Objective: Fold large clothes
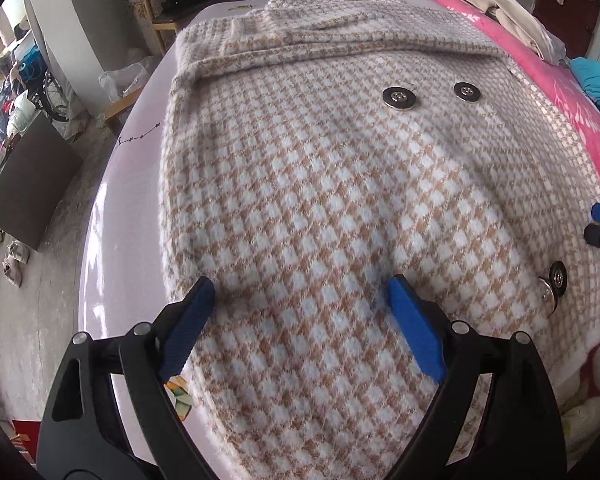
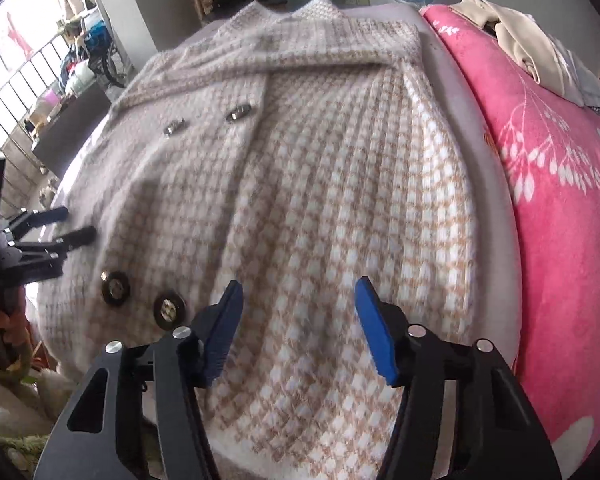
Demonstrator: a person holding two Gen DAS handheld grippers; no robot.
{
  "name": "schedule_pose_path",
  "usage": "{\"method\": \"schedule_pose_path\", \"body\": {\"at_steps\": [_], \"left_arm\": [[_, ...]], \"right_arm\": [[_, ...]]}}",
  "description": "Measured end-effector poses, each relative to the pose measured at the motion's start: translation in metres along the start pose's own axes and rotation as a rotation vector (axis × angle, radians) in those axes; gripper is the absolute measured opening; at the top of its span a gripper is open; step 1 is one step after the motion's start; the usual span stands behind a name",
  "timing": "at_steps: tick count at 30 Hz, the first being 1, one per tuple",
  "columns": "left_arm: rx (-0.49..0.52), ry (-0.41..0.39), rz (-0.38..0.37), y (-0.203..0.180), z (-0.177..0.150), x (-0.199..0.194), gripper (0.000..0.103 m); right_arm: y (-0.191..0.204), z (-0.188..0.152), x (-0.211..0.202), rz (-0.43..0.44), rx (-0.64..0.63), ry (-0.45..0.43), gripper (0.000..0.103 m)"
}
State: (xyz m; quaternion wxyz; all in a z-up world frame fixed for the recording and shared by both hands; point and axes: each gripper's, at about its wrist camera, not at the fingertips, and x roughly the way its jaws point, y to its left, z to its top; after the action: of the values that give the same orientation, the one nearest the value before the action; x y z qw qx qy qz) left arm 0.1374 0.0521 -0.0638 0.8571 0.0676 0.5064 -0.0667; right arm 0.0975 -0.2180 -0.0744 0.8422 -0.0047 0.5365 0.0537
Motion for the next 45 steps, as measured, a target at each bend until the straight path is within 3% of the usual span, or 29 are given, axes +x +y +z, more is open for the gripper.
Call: {"method": "schedule_pose_path", "body": {"at_steps": [1,7,10,14,18,29,45], "left_arm": [[0.003,-0.008,0.003,0.000,-0.003,-0.001,0.086],[0.002,-0.029,0.002,0.001,-0.007,-0.001,0.090],[0.003,-0.030,-0.001,0.002,-0.007,0.000,0.090],[0.009,-0.035,0.001,0.002,-0.009,-0.001,0.090],[0.012,-0.030,0.006,0.001,-0.008,0.000,0.091],[-0.001,-0.018,0.034,-0.001,-0.005,0.001,0.095],[-0.017,-0.007,0.048,-0.002,-0.004,0.001,0.095]], "right_arm": [[-0.001,-0.007,0.001,-0.024,-0.009,0.006,0.045],[0.000,-0.027,-0.018,-0.058,0.007,0.008,0.045],[0.011,-0.023,-0.028,-0.017,-0.002,-0.035,0.045],[0.026,-0.017,-0.023,-0.011,-0.034,-0.054,0.051],[0.025,-0.023,-0.006,-0.031,-0.018,-0.009,0.055],[0.025,-0.036,-0.017,-0.016,-0.057,-0.071,0.075],[0.026,-0.046,-0.006,-0.030,-0.111,-0.068,0.081]]}}
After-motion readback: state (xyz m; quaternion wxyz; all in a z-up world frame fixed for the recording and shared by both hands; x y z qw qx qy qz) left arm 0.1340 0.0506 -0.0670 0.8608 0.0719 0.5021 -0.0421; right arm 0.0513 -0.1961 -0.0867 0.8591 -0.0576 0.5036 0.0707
